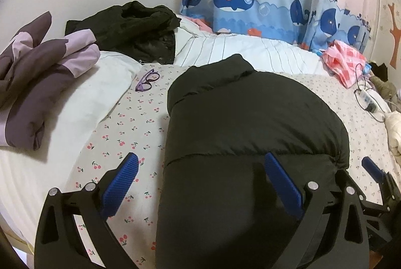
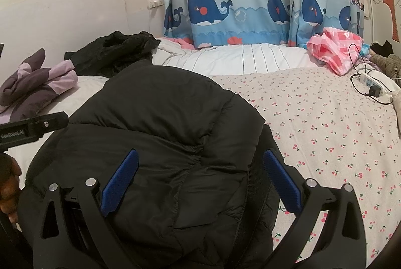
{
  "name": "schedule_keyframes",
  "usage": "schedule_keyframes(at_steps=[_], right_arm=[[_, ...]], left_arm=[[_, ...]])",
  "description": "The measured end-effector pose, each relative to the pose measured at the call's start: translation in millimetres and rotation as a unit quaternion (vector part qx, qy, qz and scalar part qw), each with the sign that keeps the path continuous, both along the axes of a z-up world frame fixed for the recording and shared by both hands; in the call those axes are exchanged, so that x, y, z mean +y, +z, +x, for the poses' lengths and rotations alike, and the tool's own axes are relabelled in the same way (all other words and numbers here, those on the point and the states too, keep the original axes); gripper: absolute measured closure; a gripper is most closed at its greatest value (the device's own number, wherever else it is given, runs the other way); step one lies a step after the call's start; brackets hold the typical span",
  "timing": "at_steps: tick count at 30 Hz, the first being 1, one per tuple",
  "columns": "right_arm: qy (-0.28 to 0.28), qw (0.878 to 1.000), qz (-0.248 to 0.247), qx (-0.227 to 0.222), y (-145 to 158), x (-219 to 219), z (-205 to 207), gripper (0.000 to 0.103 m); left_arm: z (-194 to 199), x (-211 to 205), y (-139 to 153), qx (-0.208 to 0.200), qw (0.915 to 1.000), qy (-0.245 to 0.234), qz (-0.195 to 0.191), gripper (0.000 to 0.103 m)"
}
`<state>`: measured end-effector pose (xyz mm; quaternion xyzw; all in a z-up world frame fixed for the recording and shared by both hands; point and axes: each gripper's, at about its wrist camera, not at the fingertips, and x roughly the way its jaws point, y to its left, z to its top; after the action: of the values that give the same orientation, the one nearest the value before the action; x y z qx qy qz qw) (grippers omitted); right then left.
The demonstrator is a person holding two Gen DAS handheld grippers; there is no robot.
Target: Fold large clothes
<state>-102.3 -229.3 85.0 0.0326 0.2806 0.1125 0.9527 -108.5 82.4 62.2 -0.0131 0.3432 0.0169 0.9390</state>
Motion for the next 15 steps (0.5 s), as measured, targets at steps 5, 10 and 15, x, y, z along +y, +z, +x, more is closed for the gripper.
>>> schedule_keyframes(at_steps=[5,10,15], right_arm=[[-0.007,1.0,0.002,0.0,0,2,0,0.007],[-0.007,1.0,0.002,0.001,0,4,-3,0.007],[-0.008,1.0,0.004,0.001,0,4,-2,0.007]], left_arm=[[1,-7,-1,0.006,0.9999,-0.006,0.012,0.007],[-3,-13,2,-0.006,0.9994,-0.009,0.032,0.007],[-4,-16,4,-0.007,0.9996,-0.028,0.001,0.007]])
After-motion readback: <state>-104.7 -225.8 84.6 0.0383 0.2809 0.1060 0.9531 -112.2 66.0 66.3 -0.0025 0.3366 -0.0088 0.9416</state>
